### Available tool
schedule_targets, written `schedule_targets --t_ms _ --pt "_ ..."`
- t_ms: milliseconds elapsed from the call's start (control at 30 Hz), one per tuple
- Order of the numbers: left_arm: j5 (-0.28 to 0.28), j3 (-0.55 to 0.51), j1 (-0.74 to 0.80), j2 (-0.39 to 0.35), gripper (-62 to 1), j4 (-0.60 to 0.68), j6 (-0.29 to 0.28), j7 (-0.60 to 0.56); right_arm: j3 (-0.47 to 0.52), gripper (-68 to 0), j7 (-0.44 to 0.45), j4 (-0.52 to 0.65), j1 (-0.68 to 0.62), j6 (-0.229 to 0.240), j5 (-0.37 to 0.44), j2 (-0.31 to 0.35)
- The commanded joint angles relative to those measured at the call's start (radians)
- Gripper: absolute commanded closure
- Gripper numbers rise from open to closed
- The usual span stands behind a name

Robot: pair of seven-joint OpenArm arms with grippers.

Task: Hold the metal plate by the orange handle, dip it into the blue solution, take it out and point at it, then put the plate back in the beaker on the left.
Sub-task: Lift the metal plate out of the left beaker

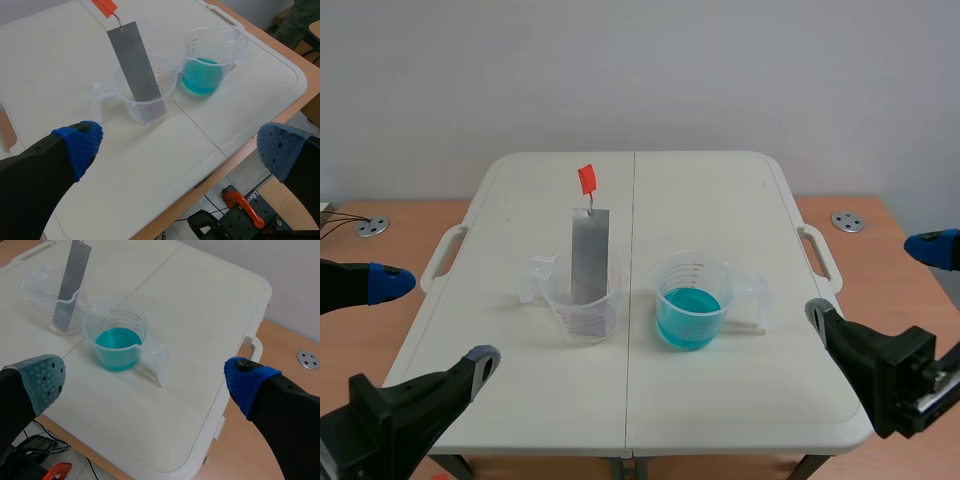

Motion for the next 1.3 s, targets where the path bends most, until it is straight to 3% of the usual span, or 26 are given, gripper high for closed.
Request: schedule_targets --t_ms 0,1267 --pt "-0.009 -0.006 0.002 0.005 -62.3 0.008 -0.002 -0.006 0.001 -66.3 0.022 0.01 -0.002 -0.004 0.008 0.007" --pt "-0.006 -0.006 -0.001 0.007 -62.3 0.008 -0.002 0.015 0.001 -66.3 -0.005 0.01 -0.002 -0.003 0.008 0.007"
